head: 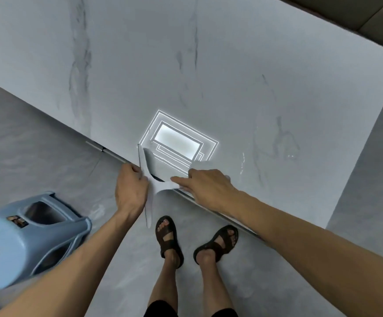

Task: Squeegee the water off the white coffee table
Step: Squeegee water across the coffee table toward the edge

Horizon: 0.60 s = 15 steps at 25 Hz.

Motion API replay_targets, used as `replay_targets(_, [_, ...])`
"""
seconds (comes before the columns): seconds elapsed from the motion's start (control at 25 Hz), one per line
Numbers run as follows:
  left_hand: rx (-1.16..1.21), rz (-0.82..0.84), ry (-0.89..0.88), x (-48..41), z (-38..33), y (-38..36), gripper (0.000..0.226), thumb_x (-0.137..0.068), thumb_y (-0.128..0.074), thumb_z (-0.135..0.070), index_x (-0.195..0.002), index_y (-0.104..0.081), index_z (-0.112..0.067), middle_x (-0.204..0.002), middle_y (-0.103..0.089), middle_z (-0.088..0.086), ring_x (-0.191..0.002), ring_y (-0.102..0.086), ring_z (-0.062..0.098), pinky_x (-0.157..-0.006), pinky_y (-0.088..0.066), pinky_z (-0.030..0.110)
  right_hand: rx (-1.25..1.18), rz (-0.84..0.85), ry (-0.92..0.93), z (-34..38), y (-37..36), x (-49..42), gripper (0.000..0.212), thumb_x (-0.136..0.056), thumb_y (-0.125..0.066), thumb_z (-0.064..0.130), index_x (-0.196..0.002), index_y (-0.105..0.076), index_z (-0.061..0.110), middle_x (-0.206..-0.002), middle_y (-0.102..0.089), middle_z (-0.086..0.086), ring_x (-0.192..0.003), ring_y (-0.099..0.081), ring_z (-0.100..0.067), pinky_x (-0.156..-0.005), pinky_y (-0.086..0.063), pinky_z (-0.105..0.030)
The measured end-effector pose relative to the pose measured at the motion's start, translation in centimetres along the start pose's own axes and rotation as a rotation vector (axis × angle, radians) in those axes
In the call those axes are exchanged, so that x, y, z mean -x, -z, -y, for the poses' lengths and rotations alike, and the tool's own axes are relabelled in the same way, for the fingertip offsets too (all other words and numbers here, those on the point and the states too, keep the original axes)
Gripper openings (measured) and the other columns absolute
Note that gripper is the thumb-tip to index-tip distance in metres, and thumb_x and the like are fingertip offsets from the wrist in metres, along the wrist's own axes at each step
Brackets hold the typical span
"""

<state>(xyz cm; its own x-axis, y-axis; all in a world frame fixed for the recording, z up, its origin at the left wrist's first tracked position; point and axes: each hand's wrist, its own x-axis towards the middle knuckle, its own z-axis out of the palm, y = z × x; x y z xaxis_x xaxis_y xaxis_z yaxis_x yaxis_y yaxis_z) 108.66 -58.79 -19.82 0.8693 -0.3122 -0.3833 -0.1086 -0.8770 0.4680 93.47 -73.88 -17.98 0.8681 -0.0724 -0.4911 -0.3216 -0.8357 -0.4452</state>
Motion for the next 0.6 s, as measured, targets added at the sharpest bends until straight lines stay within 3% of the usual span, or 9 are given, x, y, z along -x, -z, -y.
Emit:
replay_targets(0.12, [0.002, 0.024, 0.014, -2.3, 1.3, 2.0, 0.015, -0.079, -0.055, -0.011, -0.091, -0.046, -0.017, -0.080, -0.050, -0.007, -0.075, -0.048, 0.019, -0.054, -0.029, 0.020, 0.041, -0.037, 0.027, 2.5, 1.0, -5.6, 0.041, -0.099, -0.039, 0.028, -0.138, -0.037, 0.041, -0.104, -0.054, -0.008, -0.083, -0.057, -0.036, -0.067, -0.046, -0.037])
replay_targets(0.24, [0.002, 0.081, -0.037, -4.0, 2.0, 2.8, 0.018, -0.079, -0.057, -0.010, -0.092, -0.045, -0.017, -0.081, -0.050, -0.007, -0.069, -0.046, 0.014, -0.054, -0.028, 0.019, 0.114, -0.086, 0.000, 2.3, 1.8, -7.6, 0.039, -0.096, -0.042, 0.020, -0.131, -0.046, 0.037, -0.096, -0.056, -0.007, -0.079, -0.059, -0.036, -0.048, -0.024, -0.028])
replay_targets(0.32, [0.003, 0.126, -0.049, -4.3, 1.9, 2.8, 0.020, -0.075, -0.054, -0.007, -0.090, -0.044, -0.017, -0.077, -0.049, -0.006, -0.066, -0.046, 0.011, -0.052, -0.030, 0.023, 0.092, -0.098, -0.041, 0.8, 2.3, -6.7, 0.041, -0.097, -0.042, 0.020, -0.132, -0.044, 0.042, -0.093, -0.056, -0.005, -0.079, -0.059, -0.035, -0.050, -0.032, -0.030])
replay_targets(0.4, [-0.024, 0.191, -0.051, -3.9, 1.5, 2.3, 0.023, -0.073, -0.050, -0.004, -0.090, -0.042, -0.018, -0.076, -0.051, 0.000, -0.065, -0.048, 0.017, -0.050, -0.030, 0.029, 0.050, -0.099, -0.106, -1.7, 2.7, -4.6, 0.045, -0.098, -0.041, 0.021, -0.136, -0.040, 0.045, -0.096, -0.058, -0.005, -0.085, -0.060, -0.035, -0.066, -0.047, -0.038])
replay_targets(0.48, [-0.066, 0.276, -0.086, -3.2, 0.9, 1.4, 0.025, -0.072, -0.049, -0.002, -0.090, -0.042, -0.018, -0.078, -0.052, 0.004, -0.064, -0.049, 0.019, -0.049, -0.030, 0.029, 0.035, -0.109, -0.184, -4.9, 3.2, -1.4, 0.046, -0.099, -0.038, 0.025, -0.138, -0.037, 0.049, -0.097, -0.059, -0.002, -0.088, -0.060, -0.033, -0.074, -0.049, -0.039])
replay_targets(0.6, [-0.157, 0.397, -0.189, -2.5, -0.5, -0.4, 0.025, -0.072, -0.051, 0.002, -0.089, -0.043, -0.014, -0.093, -0.050, 0.008, -0.073, -0.048, 0.018, -0.054, -0.036, 0.028, 0.049, -0.177, -0.280, -9.4, 3.5, 4.6, 0.039, -0.101, -0.025, 0.042, -0.137, -0.036, 0.052, -0.080, -0.050, 0.006, -0.075, -0.058, -0.026, -0.062, -0.041, -0.033])
